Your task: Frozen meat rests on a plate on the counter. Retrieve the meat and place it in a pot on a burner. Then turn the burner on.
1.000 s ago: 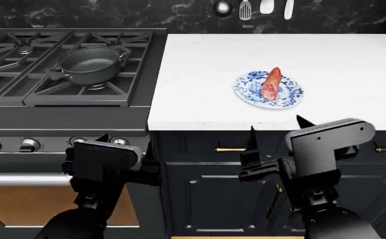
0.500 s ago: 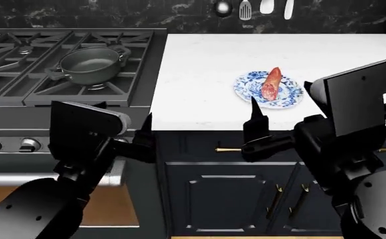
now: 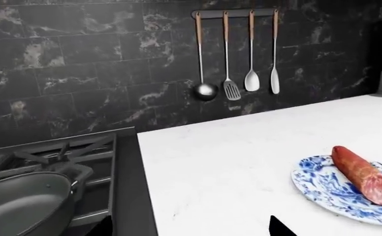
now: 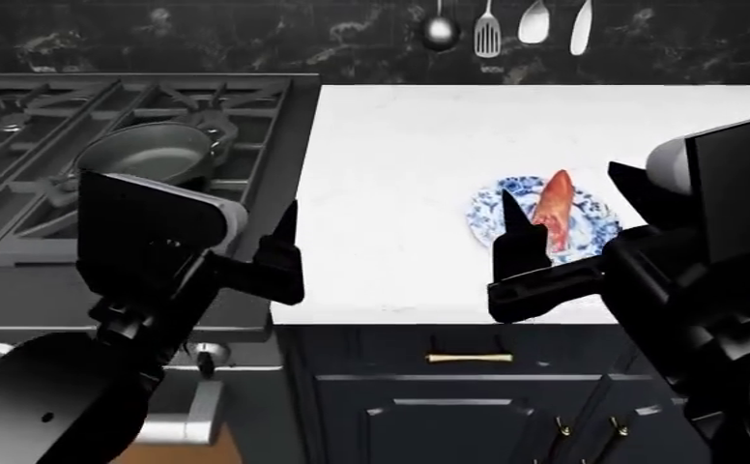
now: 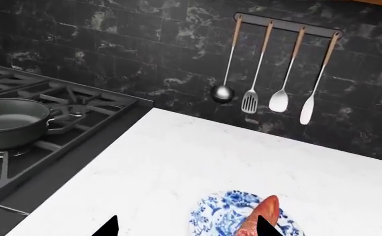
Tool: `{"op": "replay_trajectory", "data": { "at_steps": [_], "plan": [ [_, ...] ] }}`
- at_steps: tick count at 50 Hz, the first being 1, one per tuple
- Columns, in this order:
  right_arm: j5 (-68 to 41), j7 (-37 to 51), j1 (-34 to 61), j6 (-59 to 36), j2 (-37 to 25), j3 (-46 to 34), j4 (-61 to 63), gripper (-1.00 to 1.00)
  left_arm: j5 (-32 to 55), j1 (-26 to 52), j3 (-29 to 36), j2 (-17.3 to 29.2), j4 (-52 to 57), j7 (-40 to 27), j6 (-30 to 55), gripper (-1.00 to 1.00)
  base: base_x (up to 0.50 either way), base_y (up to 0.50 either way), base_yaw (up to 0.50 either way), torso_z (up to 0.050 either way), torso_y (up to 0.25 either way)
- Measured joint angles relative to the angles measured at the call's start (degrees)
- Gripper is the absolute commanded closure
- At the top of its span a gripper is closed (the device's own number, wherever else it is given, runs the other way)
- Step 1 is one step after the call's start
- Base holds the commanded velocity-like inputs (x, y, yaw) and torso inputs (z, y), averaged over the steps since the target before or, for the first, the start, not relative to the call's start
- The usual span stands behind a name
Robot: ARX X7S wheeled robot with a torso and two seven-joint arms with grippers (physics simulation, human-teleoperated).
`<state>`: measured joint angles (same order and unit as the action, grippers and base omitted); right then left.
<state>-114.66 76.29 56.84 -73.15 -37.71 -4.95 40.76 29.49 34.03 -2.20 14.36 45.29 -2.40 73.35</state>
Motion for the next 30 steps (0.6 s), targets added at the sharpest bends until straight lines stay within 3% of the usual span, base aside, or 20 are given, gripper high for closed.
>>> {"op": "replay_trajectory", "data": {
  "at_steps": [19,30],
  "plan": [
    [-2.12,3.18,1.45,2.74,-1.50,-2.49,-1.09,-1.00,1.50,0.50,-0.44,-0.02,-0.01,0.16,-0.14,-1.00,0.50,0.00,0.00,0.000,0.001],
    [-2.56,3.72,1.00,3.75,-2.30,-3.58,-1.15,-1.00,1.73,0.32,-0.05,0.03,-0.58,-0.21,-0.40,-1.00,0.02,0.00,0.00,0.000,0.001]
  ]
}}
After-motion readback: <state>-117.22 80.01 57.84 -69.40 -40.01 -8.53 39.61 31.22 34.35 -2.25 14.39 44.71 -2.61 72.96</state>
